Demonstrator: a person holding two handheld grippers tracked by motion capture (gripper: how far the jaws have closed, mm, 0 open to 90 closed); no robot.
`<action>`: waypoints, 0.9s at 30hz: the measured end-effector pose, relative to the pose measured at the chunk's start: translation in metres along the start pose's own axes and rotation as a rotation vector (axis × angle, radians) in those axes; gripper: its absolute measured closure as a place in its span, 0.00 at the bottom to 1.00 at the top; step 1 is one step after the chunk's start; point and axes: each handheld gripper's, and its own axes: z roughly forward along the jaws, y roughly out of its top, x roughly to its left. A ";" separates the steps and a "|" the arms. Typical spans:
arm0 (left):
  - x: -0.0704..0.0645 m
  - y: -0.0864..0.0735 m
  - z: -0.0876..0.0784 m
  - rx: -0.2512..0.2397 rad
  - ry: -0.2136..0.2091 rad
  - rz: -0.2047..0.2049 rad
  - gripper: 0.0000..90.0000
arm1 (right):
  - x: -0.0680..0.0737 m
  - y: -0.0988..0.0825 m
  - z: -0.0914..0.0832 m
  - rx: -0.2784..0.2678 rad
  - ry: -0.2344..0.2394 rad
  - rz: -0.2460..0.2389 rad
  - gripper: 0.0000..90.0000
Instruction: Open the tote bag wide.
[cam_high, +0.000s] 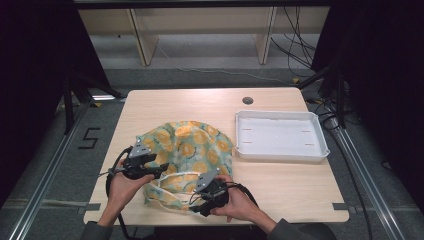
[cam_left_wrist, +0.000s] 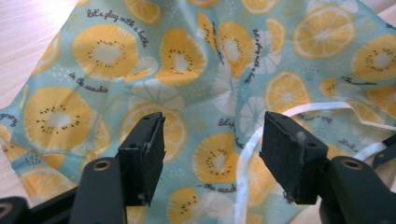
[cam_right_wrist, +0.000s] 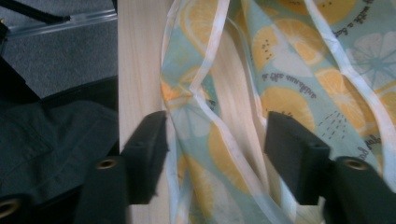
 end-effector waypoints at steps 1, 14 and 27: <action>0.000 0.000 -0.002 0.010 -0.007 0.013 0.43 | -0.001 0.000 0.001 0.002 -0.005 -0.010 0.50; -0.008 -0.008 -0.014 -0.004 -0.026 0.020 0.37 | -0.002 0.002 -0.003 -0.026 -0.009 -0.050 0.94; -0.009 -0.013 -0.033 -0.044 -0.042 0.027 0.36 | -0.003 0.006 -0.016 -0.072 0.002 -0.050 0.98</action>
